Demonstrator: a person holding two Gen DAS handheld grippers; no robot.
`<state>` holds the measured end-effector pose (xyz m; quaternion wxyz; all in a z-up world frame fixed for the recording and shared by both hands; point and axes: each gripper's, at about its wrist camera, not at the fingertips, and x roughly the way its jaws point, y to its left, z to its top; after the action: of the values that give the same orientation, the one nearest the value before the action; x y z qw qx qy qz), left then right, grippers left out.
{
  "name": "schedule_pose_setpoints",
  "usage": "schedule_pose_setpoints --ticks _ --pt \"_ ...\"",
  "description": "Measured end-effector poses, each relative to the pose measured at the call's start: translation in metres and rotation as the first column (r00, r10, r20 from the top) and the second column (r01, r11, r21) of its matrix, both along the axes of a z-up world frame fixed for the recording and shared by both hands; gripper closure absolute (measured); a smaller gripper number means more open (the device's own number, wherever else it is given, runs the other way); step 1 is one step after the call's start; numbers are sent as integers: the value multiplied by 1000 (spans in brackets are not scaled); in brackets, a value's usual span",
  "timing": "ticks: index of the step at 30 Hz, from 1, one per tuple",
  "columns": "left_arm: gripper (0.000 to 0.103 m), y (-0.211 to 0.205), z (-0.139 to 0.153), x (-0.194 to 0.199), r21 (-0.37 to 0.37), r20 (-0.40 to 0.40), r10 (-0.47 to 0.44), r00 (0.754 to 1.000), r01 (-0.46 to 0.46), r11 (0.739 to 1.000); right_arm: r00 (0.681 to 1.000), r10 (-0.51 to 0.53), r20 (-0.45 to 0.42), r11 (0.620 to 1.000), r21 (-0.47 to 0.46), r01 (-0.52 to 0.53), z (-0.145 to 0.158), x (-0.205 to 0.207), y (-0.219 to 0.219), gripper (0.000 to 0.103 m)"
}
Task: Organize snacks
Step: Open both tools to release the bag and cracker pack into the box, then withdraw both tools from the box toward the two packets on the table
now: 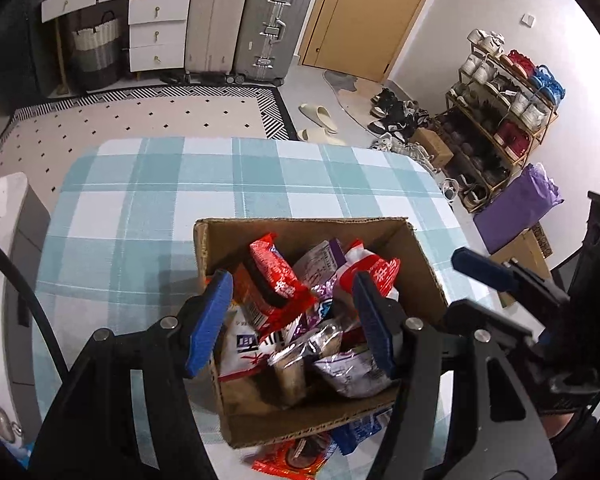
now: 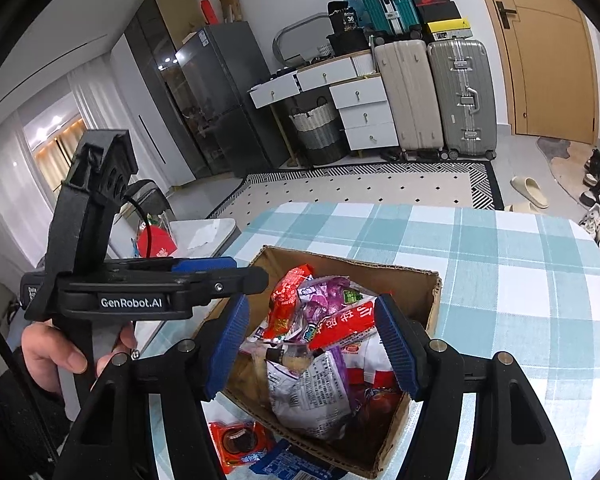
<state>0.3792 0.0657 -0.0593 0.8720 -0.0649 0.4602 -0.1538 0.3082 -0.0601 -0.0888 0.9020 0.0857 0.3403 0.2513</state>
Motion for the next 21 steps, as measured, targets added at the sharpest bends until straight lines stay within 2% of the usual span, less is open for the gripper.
schedule_pose_setpoints --ticks 5,10,17,21 --pt "44 4 8 -16 20 27 10 1000 -10 1000 1000 -12 18 1000 5 12 10 -9 -6 37" --pt "43 4 22 -40 54 88 16 996 -21 998 999 -15 45 1000 2 15 23 -22 -9 36" --pt "36 -9 49 -84 120 204 -9 979 -16 993 995 -5 102 1000 -5 6 42 -49 -7 30" --pt "30 -14 63 -106 128 249 -18 968 -15 992 991 1 135 1000 -12 1 52 -67 -5 27"
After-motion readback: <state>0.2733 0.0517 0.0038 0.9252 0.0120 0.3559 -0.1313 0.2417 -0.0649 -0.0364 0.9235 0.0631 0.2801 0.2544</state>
